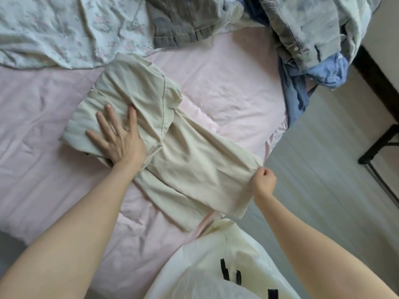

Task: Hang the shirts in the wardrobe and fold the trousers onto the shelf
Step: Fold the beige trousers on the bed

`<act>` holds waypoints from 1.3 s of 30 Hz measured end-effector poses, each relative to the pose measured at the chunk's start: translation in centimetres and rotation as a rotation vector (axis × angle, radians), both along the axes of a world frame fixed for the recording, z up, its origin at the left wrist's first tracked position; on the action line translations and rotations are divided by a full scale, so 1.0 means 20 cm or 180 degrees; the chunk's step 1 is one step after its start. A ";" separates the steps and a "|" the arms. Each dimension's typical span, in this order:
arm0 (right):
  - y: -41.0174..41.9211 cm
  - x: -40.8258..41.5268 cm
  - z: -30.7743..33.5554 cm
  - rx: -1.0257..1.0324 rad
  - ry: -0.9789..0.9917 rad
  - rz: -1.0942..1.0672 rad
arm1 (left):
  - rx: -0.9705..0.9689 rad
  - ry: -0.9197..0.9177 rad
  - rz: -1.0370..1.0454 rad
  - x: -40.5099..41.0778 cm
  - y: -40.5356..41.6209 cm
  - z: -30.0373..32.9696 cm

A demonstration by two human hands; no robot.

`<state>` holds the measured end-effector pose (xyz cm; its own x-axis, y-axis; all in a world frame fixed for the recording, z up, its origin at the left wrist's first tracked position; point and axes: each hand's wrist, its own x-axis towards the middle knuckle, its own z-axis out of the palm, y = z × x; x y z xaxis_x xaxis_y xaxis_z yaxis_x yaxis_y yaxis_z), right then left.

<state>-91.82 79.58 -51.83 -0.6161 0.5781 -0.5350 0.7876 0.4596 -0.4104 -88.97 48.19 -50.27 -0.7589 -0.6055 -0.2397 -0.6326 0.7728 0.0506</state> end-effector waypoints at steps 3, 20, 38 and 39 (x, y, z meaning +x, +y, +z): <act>0.06 0.02 -0.01 -0.0261 0.0032 -0.0852 | -0.0093 -0.0263 0.0050 -0.02 0.01 0.00; -1.12 -0.39 0.30 -0.0248 0.1931 0.3956 | 0.0553 0.0413 0.0399 -0.05 -0.44 0.13; -1.96 -0.81 0.40 0.1625 -0.0439 0.7878 | 0.1164 -0.0313 0.0520 -0.15 -0.68 0.15; -1.95 -0.83 0.43 0.1500 -0.0138 0.7687 | 0.0871 -0.0112 0.0505 -0.16 -0.68 0.19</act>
